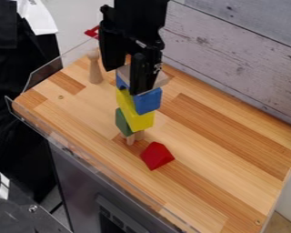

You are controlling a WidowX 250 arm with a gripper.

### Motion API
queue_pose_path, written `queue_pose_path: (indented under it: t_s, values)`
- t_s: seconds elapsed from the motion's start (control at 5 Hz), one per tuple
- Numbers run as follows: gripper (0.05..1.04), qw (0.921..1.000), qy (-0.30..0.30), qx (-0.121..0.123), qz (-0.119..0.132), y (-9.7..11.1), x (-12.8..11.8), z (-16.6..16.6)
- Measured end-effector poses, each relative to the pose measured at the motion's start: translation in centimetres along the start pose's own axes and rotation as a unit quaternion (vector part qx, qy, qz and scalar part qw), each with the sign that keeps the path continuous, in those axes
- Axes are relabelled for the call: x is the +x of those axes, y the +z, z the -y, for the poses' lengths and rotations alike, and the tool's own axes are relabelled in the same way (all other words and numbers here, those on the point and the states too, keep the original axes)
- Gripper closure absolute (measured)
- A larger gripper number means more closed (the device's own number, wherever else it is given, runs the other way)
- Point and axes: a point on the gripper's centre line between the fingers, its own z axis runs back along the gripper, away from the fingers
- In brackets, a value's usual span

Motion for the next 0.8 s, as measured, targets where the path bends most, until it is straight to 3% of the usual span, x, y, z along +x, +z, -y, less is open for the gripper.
queue_pose_path:
  t_s: [0.8]
  values:
    - [0.083, 1.0000, 0.000, 0.003, 0.005, 0.26, -0.18, 0.27]
